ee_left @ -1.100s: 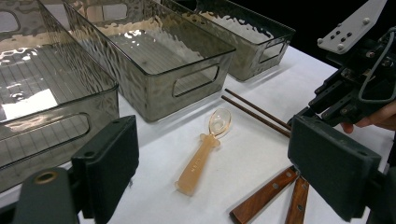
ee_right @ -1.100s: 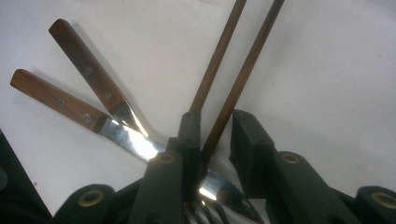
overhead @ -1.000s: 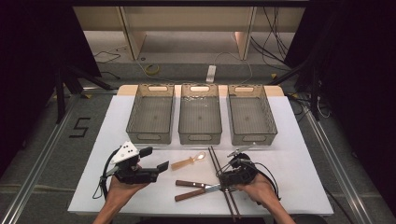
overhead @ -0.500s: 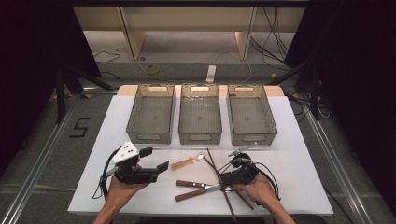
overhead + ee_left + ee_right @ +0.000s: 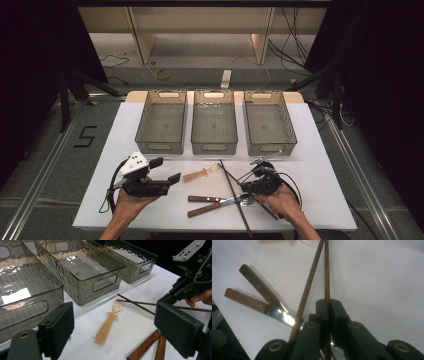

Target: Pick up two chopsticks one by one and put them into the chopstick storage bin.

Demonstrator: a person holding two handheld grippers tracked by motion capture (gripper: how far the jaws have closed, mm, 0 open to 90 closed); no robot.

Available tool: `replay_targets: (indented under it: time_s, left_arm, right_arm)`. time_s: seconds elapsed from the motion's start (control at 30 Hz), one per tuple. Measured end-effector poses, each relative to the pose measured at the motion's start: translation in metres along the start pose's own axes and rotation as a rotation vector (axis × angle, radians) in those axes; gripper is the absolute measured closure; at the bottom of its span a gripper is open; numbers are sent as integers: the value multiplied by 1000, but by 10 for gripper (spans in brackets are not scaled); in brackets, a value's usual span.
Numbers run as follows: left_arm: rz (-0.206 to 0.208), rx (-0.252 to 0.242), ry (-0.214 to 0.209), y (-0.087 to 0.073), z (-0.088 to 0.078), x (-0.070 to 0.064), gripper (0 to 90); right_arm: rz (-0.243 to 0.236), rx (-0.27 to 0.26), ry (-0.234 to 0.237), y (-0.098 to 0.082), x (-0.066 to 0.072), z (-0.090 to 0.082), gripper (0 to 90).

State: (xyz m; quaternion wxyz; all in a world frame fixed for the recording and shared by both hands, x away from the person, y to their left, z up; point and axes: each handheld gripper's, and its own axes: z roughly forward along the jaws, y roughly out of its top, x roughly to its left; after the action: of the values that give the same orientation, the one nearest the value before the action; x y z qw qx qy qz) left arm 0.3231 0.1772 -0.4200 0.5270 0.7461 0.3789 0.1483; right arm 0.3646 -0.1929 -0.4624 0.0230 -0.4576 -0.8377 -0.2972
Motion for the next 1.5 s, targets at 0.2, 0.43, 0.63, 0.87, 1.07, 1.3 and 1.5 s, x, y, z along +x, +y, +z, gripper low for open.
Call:
replay_targets:
  time_s: [0.2,0.43,0.63,0.87,1.07,1.3,1.5]
  left_arm:
    - [-4,3,-1,0,0,0,160]
    - [-35,6,-26,1,3,-2,160]
    - [-123,13,-96,2,11,-9,161]
    - [-197,27,-201,6,31,-30,174]
    - [-274,55,-286,7,54,-45,204]
    - [-320,45,-332,10,68,-53,227]
    - [-360,37,-363,9,73,-54,250]
  right_arm:
    - [9,-93,-1,2,-5,-18,862]
    - [-24,-229,-12,7,3,-37,862]
    - [-45,-329,6,19,12,-44,862]
    - [-83,-389,60,34,32,-42,862]
    - [-109,-430,107,41,47,-43,863]
    - [-120,-453,147,44,58,-40,863]
    - [-127,-473,165,45,64,-36,862]
